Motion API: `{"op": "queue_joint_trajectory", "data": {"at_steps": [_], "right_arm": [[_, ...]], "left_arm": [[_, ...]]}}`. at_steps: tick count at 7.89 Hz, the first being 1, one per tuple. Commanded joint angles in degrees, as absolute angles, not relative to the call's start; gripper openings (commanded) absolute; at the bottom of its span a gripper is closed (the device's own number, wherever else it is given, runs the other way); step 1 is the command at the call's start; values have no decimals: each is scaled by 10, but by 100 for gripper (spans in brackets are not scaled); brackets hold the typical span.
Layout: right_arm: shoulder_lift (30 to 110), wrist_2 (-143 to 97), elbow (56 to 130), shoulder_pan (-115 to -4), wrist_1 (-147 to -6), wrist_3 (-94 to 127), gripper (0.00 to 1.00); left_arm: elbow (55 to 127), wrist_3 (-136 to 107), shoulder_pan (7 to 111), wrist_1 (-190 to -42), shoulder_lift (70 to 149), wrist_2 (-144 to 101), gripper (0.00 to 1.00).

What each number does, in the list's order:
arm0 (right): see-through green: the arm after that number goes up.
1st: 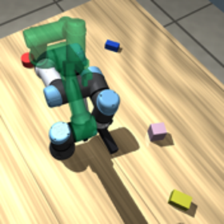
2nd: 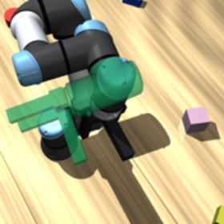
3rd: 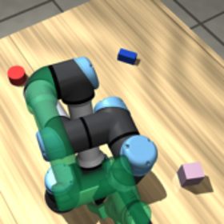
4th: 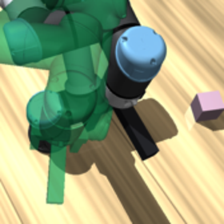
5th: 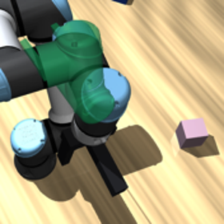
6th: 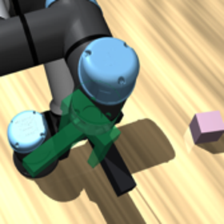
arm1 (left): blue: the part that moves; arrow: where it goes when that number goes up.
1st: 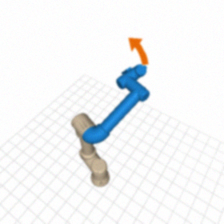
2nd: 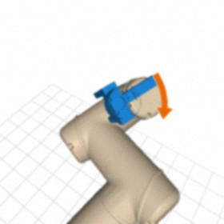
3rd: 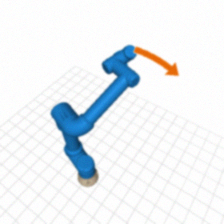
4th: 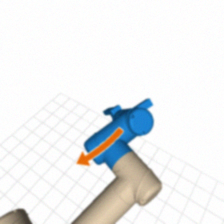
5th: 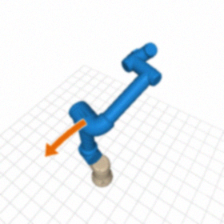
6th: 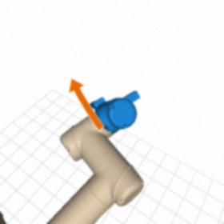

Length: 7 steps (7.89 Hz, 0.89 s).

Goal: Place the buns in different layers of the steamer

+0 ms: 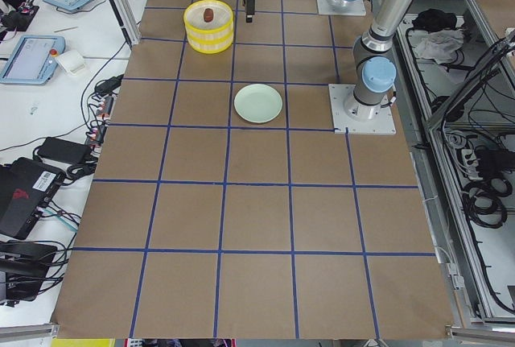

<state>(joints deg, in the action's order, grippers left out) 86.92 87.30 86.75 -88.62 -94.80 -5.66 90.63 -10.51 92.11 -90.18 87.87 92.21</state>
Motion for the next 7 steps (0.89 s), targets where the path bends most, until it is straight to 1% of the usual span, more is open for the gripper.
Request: {"op": "queue_joint_trajectory", "data": {"at_steps": [1, 7], "right_arm": [[869, 873, 867, -885, -953, -60, 100], [868, 875, 867, -883, -946, -58, 100]], "left_arm": [[921, -99, 933, -901, 875, 926, 100], [923, -98, 933, -891, 878, 930, 100]]}}
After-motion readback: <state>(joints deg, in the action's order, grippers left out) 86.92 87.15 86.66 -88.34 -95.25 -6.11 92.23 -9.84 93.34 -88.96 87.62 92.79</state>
